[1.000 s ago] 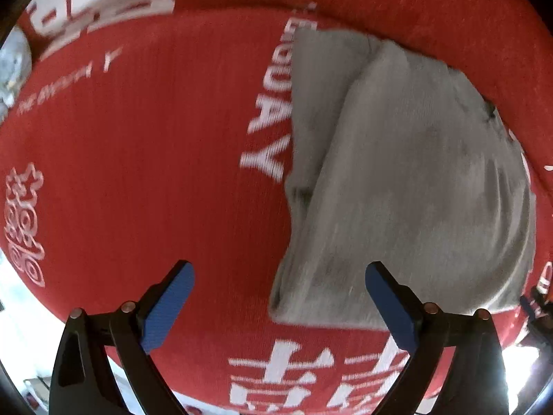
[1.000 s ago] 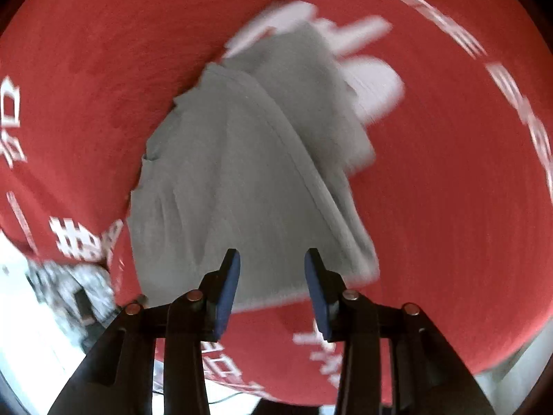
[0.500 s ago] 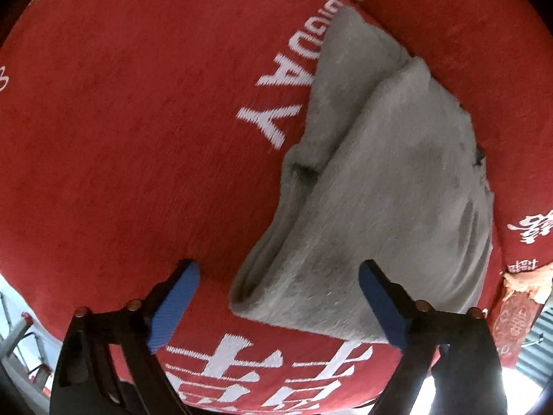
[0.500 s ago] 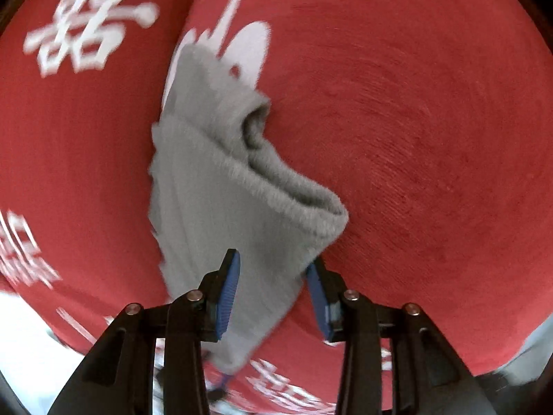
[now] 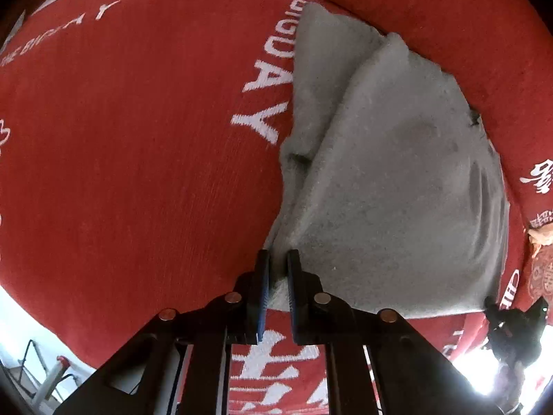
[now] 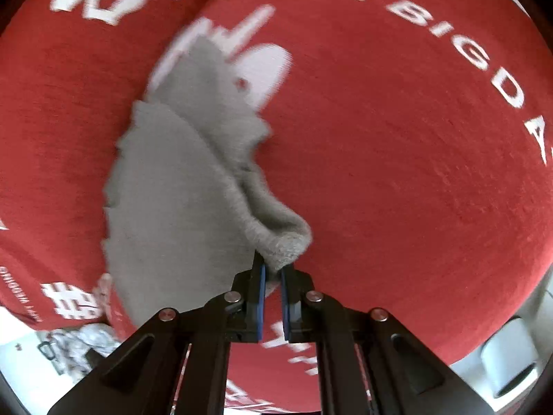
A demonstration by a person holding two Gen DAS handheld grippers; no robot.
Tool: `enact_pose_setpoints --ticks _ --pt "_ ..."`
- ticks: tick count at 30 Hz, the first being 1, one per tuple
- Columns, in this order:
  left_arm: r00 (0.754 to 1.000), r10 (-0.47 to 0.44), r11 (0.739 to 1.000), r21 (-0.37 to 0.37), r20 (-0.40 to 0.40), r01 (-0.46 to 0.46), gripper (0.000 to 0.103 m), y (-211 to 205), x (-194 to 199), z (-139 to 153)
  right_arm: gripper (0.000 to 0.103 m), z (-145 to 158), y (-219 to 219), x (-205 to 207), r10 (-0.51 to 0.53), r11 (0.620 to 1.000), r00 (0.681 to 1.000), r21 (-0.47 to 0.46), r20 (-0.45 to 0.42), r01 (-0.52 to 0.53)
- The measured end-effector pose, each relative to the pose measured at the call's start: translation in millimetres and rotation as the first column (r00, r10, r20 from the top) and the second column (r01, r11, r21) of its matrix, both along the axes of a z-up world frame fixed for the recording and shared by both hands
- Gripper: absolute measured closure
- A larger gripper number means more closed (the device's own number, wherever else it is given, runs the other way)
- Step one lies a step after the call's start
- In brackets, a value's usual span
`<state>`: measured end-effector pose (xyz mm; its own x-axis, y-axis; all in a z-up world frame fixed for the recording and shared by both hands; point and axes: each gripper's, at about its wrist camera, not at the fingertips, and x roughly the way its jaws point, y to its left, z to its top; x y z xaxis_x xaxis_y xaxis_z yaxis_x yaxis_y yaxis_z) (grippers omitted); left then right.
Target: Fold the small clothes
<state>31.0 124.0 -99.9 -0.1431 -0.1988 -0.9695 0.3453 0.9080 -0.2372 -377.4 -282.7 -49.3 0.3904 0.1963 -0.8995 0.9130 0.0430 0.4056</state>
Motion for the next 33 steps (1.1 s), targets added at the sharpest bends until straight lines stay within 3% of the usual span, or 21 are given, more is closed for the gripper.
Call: enact_pose_setpoints --ticks 5,11,14,17,22,25,28,33 --pt "0.999 -0.044 0.999 0.014 0.023 0.044 0.091 -1.5 0.8 7.8 0.094 -1.3 2.5 0.6 0.055 0.998 0.998 -0.022 -0.031 -0.056" --pt "0.992 -0.071 0.997 0.030 0.101 0.068 0.091 -12.1 18.4 40.7 0.093 29.4 2.3 0.7 0.090 0.994 0.986 -0.052 -0.142 -0.098" --pt "0.984 -0.091 0.996 0.000 0.151 0.092 0.091 -25.4 29.8 56.6 0.093 54.3 -5.3 -6.5 0.050 0.990 0.991 -0.126 -0.123 -0.065" --pt "0.975 -0.122 0.992 -0.009 0.184 0.126 0.091 -50.2 41.9 57.6 0.093 69.2 -17.3 8.4 0.105 0.972 0.991 -0.202 -0.088 -0.121" --pt "0.965 -0.158 0.986 -0.027 0.211 0.167 0.091 -91.7 54.9 45.9 0.093 57.7 -34.3 54.8 0.195 0.955 0.980 -0.218 -0.047 -0.200" --pt "0.960 -0.178 0.984 0.006 0.216 0.181 0.091 -107.7 57.8 30.6 0.093 37.6 -39.1 72.9 0.216 0.951 0.971 -0.204 -0.098 -0.232" --pt "0.968 -0.167 0.986 0.054 0.188 0.159 0.091 -112.2 62.3 4.4 0.098 17.5 -43.9 65.1 0.187 0.963 0.976 -0.174 -0.116 -0.205" --pt "0.969 -0.160 0.987 0.059 0.190 0.152 0.091 -107.2 66.6 4.9 0.098 11.5 -53.9 41.2 0.113 0.982 0.990 -0.145 -0.090 -0.125"
